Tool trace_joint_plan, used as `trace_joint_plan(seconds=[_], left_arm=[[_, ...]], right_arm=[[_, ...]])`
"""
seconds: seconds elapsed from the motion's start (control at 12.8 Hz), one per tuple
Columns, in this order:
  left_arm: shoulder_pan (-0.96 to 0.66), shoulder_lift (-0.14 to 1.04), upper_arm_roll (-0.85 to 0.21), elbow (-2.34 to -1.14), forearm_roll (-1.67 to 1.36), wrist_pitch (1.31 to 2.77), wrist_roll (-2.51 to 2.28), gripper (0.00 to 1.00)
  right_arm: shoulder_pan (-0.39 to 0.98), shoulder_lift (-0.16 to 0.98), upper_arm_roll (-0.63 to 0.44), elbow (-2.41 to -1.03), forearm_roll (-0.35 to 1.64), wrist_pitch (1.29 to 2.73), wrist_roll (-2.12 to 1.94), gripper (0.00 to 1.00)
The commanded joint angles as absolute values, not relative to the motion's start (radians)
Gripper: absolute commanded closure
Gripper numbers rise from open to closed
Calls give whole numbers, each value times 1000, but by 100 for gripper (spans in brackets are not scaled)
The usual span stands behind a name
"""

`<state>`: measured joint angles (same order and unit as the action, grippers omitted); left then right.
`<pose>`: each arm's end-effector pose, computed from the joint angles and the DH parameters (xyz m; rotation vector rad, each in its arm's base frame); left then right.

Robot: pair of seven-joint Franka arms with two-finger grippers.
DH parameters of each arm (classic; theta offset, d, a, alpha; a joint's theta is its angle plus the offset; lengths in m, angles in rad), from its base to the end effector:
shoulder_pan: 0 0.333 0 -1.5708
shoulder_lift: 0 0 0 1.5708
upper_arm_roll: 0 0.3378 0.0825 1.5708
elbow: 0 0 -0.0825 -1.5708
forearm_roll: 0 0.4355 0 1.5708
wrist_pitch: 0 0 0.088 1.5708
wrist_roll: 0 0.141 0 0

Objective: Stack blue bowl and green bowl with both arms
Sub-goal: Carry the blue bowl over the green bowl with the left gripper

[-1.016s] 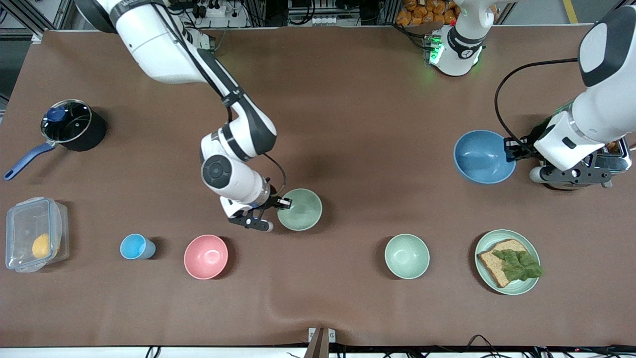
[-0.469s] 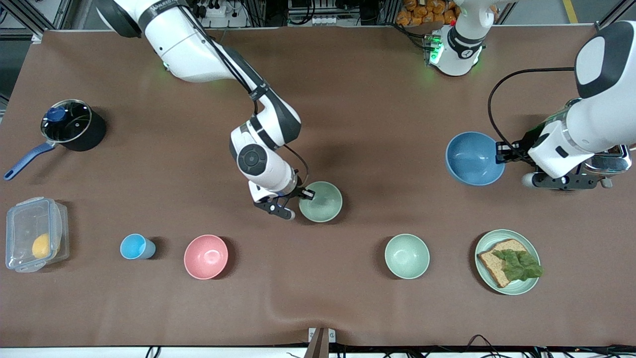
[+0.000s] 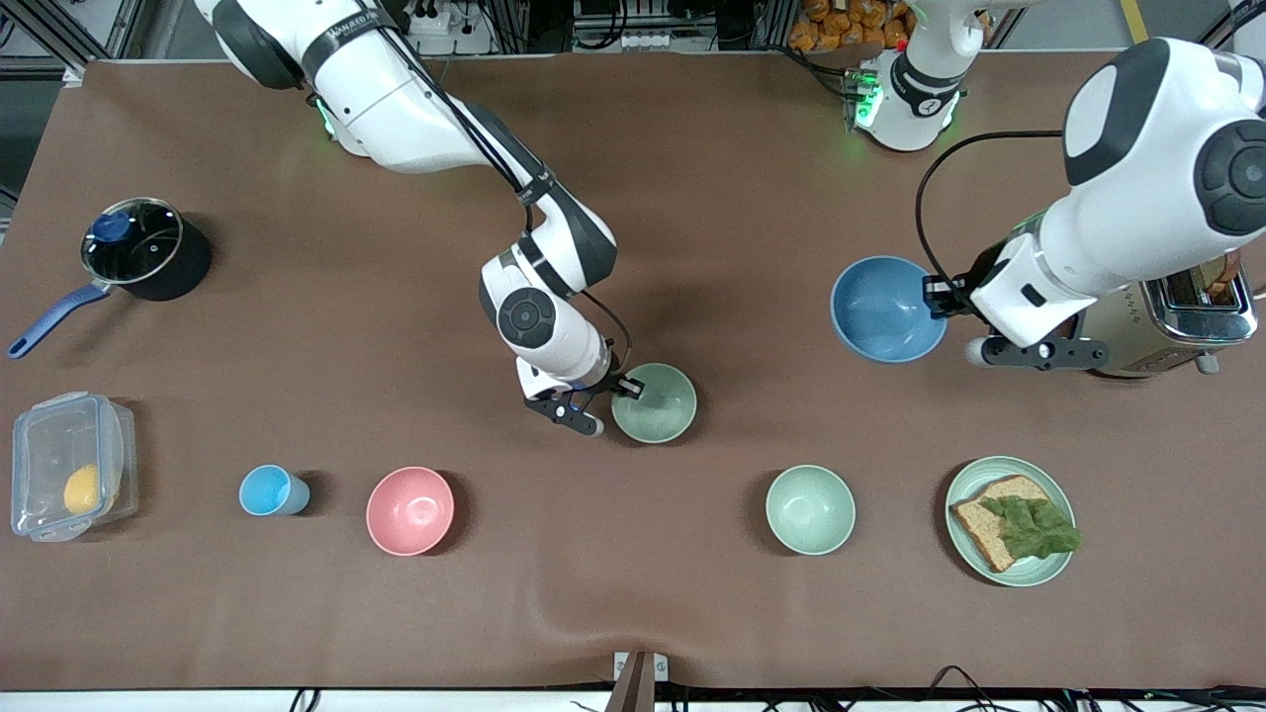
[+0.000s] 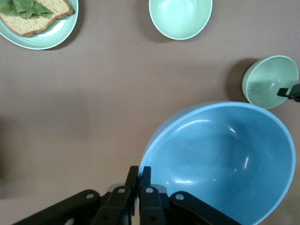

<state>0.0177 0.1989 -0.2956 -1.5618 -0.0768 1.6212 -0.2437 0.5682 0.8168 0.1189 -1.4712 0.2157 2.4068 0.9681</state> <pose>0.6327 -0.1775 0.5010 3.0357 -0.0358 -0.2453 0.6161 0.4955 0.1550 -2.8079 0.6806 0.1370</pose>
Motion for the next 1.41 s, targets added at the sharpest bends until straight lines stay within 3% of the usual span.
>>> trace_joint_plan(seconds=[0.0, 0.39, 0.55, 1.33], left_arm=[[15, 215, -296, -1532, -63, 1617, -271, 100], [-44, 261, -296, -1488, -60, 1618, -348, 100], [-63, 264, -296, -1491, -58, 1618, -388, 100], [-244, 497, -296, -1494, -6, 1834, -596, 100]], right_arm=[[580, 810, 103, -1427, 218, 2393, 980, 0], [516, 753, 97, -1379, 225, 2211, 985, 0], [456, 761, 100, -1379, 248, 2207, 1046, 0], [477, 897, 101, -1374, 318, 2436, 1404, 0]])
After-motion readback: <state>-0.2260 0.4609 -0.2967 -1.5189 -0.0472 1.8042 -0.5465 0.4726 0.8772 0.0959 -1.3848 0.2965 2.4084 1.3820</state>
